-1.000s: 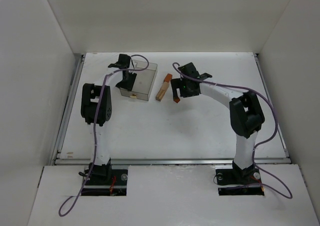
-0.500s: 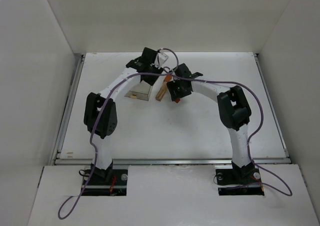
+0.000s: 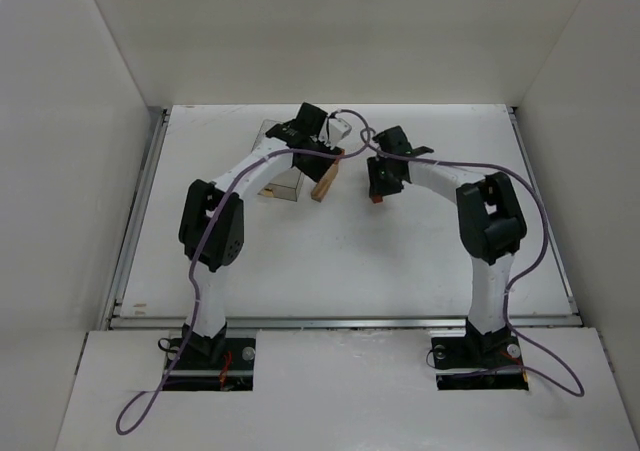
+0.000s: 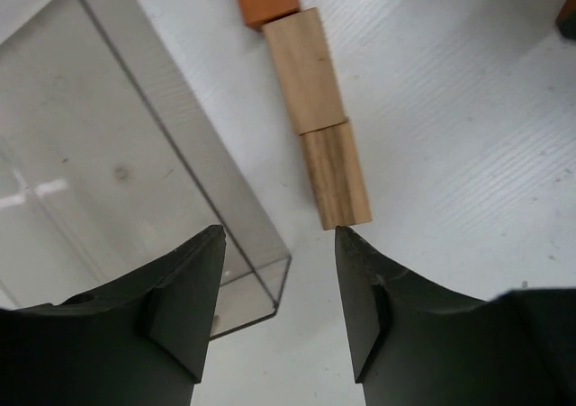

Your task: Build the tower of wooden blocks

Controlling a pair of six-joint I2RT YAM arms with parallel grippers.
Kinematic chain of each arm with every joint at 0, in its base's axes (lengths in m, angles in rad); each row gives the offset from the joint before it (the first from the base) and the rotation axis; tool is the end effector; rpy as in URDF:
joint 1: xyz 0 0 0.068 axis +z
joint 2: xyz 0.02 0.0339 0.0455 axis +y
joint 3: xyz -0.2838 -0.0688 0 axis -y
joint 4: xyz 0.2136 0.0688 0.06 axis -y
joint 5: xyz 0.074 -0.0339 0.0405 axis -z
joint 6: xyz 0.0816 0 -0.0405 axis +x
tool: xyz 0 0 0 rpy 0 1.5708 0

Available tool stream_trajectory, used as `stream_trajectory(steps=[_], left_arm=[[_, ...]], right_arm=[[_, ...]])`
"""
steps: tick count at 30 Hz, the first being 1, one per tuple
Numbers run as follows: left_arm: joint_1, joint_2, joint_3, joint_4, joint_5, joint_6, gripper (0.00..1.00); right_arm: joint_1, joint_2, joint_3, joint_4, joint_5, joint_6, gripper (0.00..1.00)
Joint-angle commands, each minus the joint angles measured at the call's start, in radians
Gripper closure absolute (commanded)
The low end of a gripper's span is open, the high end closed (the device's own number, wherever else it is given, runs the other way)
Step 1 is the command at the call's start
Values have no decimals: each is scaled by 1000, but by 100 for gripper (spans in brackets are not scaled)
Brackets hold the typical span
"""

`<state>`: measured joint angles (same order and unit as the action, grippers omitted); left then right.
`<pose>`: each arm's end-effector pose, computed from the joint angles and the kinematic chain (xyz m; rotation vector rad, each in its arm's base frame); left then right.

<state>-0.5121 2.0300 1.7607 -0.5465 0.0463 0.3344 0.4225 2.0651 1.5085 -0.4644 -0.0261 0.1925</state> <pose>0.4115 -0.2357 0.2557 1.0016 2.1700 -0.1392 0.4086 0.1860 0.1688 -0.3095 2.5953 0.2556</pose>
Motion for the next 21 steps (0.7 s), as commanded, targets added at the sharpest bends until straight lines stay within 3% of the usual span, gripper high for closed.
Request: stream_trajectory(steps=[1,7,21], left_arm=[[-35,18,49,-24,116,-6,51],[-57,97,69,-23,119,-32,48],[-28,188,89,16,-36,-107,41]], right_arm=[[-92,-92,-53,29,83,141,79],[-214,-174,-159,30,92,243,81],[-232,-253,-237,40,101,243,81]])
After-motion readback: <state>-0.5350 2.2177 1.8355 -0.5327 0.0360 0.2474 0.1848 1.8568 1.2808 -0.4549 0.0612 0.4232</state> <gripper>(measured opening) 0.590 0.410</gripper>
